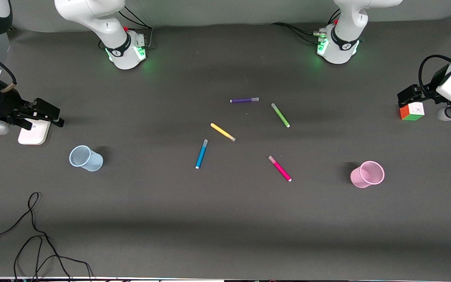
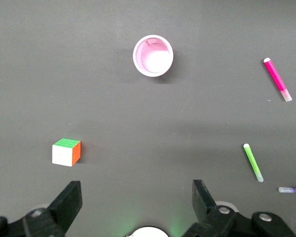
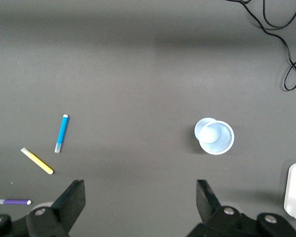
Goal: Place pink and blue markers in matching cups
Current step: 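Reach the right gripper toward the blue marker while the left gripper reaches the pink marker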
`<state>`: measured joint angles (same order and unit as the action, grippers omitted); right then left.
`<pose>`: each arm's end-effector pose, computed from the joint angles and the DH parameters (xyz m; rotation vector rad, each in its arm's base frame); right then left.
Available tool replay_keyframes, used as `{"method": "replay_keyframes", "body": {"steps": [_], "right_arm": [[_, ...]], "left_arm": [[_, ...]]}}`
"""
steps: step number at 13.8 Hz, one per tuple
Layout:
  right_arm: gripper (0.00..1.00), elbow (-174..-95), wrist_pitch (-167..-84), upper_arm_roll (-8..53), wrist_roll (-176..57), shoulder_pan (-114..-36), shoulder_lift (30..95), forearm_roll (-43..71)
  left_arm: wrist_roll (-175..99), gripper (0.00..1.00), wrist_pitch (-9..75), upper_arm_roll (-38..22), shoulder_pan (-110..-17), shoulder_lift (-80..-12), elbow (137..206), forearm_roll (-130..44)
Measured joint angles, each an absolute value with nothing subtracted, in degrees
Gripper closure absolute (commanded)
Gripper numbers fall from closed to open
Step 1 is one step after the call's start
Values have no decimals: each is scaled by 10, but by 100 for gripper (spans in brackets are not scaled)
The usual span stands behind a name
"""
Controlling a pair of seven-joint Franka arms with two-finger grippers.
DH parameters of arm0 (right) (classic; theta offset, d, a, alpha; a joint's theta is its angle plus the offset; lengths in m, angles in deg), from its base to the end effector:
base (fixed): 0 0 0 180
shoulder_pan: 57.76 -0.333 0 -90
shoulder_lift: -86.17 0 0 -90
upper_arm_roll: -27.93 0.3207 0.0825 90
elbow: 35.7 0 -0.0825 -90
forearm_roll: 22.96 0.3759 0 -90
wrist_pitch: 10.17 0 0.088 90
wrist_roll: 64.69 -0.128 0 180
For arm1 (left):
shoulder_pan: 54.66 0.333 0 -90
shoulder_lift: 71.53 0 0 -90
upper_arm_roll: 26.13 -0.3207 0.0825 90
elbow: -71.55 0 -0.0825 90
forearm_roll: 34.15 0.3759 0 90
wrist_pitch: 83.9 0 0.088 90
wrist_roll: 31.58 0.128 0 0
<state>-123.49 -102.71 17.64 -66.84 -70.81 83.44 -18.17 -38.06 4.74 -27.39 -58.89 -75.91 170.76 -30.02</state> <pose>0.5653 0.0400 0.6044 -3.0646 -0.0135 -0.0502 0.5128 -0.0169 0.5732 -3.0573 -0.0901 0.1560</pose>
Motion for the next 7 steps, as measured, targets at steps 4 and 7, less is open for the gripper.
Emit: {"method": "replay_keyframes", "body": {"steps": [4, 7], "right_arm": [[0, -1235, -1027, 176, -668, -708, 829, -182], [0, -1235, -1027, 178, -668, -711, 818, -182]], "left_arm": [[-381, 1, 34, -272, -584, -759, 1699, -300], [-381, 1, 30, -272, -584, -759, 1699, -300]]}}
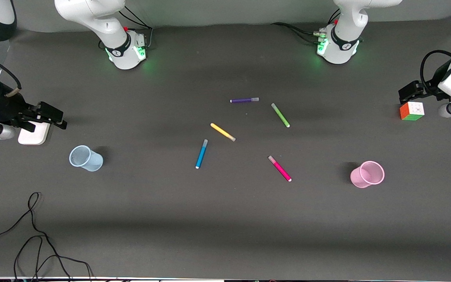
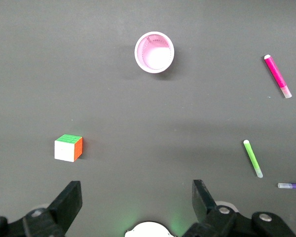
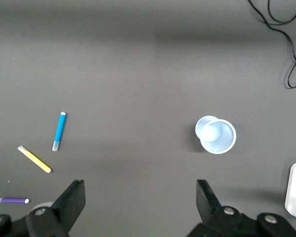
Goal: Place pink and blue markers in matching cups
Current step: 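Reach the right gripper toward the blue marker while the left gripper reaches the pink marker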
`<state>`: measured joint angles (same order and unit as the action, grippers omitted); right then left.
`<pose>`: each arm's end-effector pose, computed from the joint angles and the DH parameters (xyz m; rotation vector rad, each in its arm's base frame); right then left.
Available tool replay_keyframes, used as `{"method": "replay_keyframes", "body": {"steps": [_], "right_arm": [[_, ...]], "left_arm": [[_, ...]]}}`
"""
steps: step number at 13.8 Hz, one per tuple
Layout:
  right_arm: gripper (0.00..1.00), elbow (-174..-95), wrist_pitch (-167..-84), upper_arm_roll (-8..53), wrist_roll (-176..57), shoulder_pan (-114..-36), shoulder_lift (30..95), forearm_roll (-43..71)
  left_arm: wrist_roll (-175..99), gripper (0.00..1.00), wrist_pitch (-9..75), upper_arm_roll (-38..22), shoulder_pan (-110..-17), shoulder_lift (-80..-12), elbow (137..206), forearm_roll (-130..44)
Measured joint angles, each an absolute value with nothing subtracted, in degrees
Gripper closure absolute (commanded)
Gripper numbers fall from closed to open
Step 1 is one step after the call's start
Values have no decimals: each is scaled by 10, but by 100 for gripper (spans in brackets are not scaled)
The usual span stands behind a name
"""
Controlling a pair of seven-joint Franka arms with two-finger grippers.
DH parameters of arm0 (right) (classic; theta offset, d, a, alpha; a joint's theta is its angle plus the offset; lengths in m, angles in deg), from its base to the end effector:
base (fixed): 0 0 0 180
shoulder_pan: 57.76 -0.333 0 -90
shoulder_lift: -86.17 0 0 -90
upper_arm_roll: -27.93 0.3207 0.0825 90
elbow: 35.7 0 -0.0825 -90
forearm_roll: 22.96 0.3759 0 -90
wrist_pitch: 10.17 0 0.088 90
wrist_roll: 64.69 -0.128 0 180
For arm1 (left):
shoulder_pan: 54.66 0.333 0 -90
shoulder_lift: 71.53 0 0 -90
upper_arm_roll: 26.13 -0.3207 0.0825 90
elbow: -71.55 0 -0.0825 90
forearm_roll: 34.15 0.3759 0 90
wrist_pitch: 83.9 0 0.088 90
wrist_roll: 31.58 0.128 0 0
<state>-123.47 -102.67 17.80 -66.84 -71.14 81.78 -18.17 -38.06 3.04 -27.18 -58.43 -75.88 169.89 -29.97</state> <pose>0.5723 0.0466 0.5882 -3.0712 -0.0252 -0.0059 0.5102 -0.0143 0.5777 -3.0536 -0.0991 0.1788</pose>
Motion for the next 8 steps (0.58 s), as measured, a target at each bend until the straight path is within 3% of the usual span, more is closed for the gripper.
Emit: {"method": "replay_keyframes", "body": {"steps": [4, 8], "right_arm": [[0, -1211, -1028, 182, -673, -761, 746, -182], [0, -1162, -1031, 185, -740, -819, 603, -152]], "left_arm": [[-381, 1, 12, -268, -584, -750, 1699, -300], [-391, 1, 13, -256, -604, -707, 1698, -304]]}}
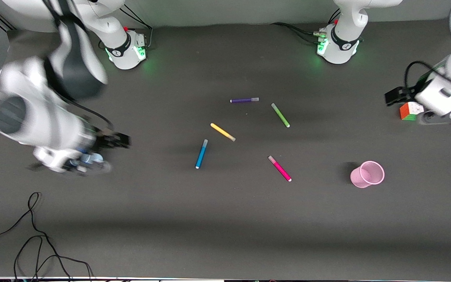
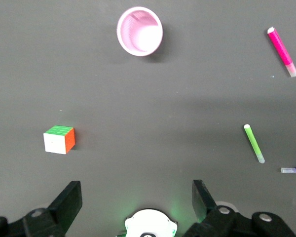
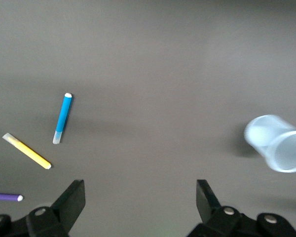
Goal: Place pink and blue markers in matching cups
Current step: 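Reach the right gripper toward the blue marker while the left gripper reaches the pink marker, then grasp the blue marker with the right gripper while the left gripper grasps the pink marker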
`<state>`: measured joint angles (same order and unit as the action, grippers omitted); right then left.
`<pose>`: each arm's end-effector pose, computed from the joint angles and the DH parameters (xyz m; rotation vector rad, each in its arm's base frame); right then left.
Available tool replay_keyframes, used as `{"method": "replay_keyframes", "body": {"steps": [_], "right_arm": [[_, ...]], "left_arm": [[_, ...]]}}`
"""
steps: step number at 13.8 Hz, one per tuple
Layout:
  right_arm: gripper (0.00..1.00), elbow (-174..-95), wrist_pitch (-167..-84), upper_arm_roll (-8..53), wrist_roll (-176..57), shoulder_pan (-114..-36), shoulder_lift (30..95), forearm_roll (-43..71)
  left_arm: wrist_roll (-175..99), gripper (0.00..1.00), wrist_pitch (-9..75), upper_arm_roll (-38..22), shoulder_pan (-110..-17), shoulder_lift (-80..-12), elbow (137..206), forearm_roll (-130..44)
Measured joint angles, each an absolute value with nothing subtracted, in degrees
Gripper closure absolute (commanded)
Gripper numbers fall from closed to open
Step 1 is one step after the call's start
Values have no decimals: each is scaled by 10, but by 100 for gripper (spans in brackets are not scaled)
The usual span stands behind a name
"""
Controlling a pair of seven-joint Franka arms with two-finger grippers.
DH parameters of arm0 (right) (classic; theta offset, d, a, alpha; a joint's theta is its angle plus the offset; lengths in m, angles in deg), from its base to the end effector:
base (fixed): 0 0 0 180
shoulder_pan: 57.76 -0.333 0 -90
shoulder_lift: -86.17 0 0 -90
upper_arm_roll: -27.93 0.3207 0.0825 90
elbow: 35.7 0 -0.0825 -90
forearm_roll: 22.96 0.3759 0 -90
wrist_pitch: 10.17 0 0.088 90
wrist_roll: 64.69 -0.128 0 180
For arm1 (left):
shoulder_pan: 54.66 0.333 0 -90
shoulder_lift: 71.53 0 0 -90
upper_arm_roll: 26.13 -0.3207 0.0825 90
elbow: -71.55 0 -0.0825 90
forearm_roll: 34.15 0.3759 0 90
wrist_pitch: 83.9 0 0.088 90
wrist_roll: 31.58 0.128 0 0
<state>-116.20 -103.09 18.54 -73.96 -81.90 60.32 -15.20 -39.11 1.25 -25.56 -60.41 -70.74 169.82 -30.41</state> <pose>0.6233 0.1985 0.4172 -3.1050 -0.1261 0.3683 0.5236 -0.0491 0.5297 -3.0269 -0.0283 0.3546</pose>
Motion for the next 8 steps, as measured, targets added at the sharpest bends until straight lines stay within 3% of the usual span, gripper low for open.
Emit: {"method": "replay_keyframes", "body": {"steps": [4, 8], "right_arm": [[0, -1123, -1039, 183, -782, -825, 443, 59], [1, -1103, -1092, 200, -823, -832, 355, 104]], "left_arm": [[-497, 1, 41, -230, -637, -583, 1659, -339], [-708, 1, 153, -219, -700, -417, 1593, -370]]}}
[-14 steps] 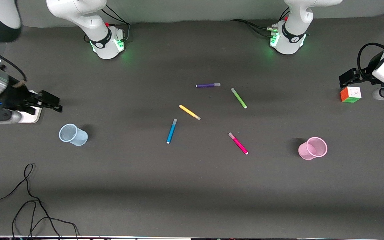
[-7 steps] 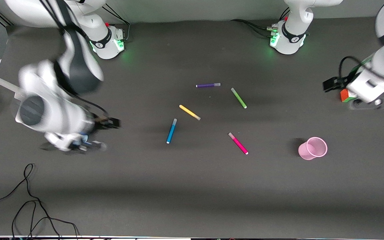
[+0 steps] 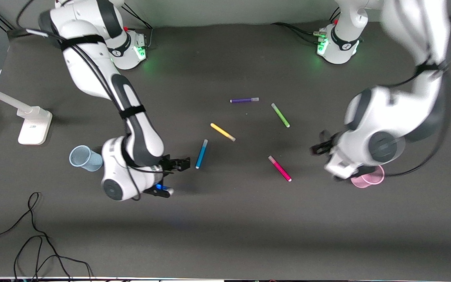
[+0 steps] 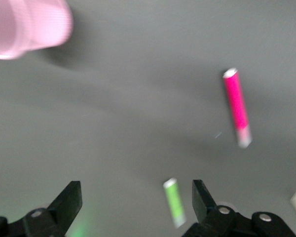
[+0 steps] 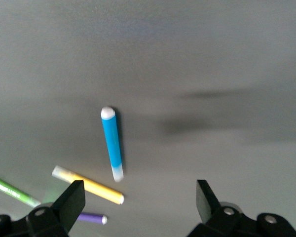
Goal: Place pink and blue markers in matching cups
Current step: 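Grasp the blue marker with the right gripper while the left gripper grasps the pink marker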
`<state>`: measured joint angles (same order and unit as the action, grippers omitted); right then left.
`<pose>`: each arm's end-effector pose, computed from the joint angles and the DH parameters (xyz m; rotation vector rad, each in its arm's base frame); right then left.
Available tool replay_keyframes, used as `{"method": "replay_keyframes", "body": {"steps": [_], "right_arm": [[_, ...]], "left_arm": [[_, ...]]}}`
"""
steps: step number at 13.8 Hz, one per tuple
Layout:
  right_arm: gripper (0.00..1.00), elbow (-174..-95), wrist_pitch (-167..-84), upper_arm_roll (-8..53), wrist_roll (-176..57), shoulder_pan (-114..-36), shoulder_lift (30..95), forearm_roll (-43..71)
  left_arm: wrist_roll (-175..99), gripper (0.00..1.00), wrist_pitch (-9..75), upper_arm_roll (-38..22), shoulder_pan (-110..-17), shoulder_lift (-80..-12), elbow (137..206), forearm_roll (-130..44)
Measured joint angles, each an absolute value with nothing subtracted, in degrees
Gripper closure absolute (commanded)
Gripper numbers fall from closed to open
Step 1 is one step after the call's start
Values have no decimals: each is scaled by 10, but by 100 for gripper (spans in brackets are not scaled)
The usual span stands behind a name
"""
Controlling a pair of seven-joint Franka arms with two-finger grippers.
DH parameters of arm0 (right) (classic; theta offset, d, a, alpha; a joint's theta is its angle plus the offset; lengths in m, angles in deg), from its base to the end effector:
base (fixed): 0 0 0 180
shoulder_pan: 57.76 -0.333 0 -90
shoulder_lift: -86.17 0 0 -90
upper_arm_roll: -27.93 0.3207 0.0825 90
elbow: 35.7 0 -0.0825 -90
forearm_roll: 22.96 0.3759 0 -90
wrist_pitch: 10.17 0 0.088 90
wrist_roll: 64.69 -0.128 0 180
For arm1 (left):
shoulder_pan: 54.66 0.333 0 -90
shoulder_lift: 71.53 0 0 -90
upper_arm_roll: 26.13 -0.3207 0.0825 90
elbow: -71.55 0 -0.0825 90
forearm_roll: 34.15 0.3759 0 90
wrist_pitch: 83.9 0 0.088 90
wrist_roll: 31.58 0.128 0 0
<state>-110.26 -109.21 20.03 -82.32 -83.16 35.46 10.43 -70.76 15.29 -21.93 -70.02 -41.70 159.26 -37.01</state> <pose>0.6296 0.2831 0.1814 -2.7469 0.2788 0.7763 0.6087 -0.2160 0.3214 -2.9714 -0.5440 0.4874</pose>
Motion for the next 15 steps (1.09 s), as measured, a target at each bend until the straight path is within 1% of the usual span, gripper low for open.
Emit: {"method": "replay_keyframes", "body": {"steps": [1, 3, 4, 6, 8, 9, 10, 13, 14, 15], "right_arm": [[1, -1101, -1115, 206, -841, -841, 342, 105], [4, -1099, -1153, 208, -872, -859, 324, 105], [12, -1098, -1165, 208, -877, -863, 318, 105], [43, -1098, -1172, 207, -879, -862, 313, 105], [63, -1098, -1171, 206, -879, -857, 313, 105], [71, -1097, -1171, 206, -879, -855, 313, 105], [73, -1097, -1172, 206, -879, -854, 313, 105], [73, -1097, -1176, 206, -879, -854, 312, 109], [76, -1097, -1177, 206, -879, -854, 312, 110], [83, -1097, -1177, 206, -879, -854, 312, 110]], "left_arm": [[-750, 1, 180, -218, -715, -387, 1582, -376], [-821, 1, 218, -211, -732, -347, 1570, -403], [-847, 2, 232, -209, -734, -333, 1567, -425], [-873, 2, 262, -209, -734, -310, 1565, -483], [-886, 3, 282, -210, -733, -289, 1565, -517], [-890, 3, 289, -210, -733, -281, 1565, -522], [-892, 4, 295, -209, -734, -275, 1565, -524], [-899, 9, 310, -205, -742, -261, 1565, -528], [-902, 12, 313, -204, -747, -256, 1565, -528], [-905, 15, 315, -204, -751, -253, 1565, -528]]}}
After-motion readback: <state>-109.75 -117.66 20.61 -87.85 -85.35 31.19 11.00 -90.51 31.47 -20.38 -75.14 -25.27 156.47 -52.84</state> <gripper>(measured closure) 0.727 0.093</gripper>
